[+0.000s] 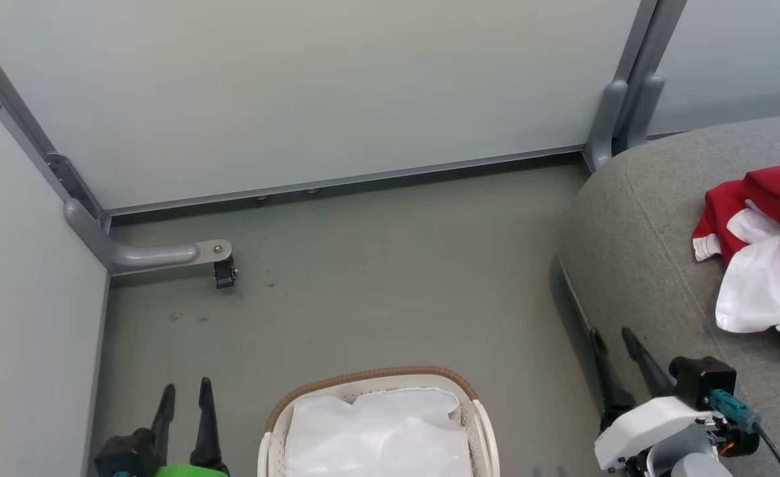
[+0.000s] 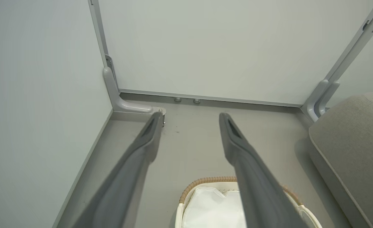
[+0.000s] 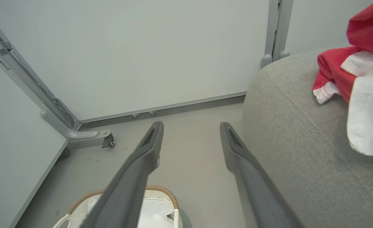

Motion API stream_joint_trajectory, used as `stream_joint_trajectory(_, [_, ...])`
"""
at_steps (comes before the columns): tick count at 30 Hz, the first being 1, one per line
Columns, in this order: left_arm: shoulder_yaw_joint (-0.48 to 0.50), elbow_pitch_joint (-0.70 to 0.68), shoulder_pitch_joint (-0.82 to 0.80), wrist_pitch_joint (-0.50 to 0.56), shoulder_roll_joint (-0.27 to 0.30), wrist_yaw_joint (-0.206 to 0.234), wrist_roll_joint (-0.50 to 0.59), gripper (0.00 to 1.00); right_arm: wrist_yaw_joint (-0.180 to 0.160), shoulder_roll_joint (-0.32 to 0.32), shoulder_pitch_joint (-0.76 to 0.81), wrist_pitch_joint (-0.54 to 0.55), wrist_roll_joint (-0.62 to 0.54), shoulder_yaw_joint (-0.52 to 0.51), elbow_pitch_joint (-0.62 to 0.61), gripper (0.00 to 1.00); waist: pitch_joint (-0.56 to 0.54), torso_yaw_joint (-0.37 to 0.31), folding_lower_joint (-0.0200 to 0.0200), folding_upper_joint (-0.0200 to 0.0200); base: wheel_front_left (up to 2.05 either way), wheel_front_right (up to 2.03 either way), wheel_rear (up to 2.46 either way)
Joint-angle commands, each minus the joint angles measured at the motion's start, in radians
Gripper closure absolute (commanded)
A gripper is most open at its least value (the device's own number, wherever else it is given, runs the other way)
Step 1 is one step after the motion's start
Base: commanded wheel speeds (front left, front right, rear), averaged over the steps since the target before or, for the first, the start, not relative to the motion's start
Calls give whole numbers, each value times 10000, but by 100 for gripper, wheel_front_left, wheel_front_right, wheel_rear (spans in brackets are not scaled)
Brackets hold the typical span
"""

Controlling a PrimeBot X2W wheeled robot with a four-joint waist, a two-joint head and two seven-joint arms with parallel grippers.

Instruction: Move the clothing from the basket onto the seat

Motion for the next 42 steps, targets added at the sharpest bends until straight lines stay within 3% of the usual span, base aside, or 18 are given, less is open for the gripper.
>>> stream_joint_trajectory(1, [0,95,4,2,-6,0,-4,100,0,25,41,4,4,1,81,100,-4,0,1,0,0,0,0])
stream_joint_trajectory(42, [720,-258,-785,1739,4,-324,-6164,100,-4,-2,31,1735,6113,-701,-692,100,-109,20,1,0,0,0,0])
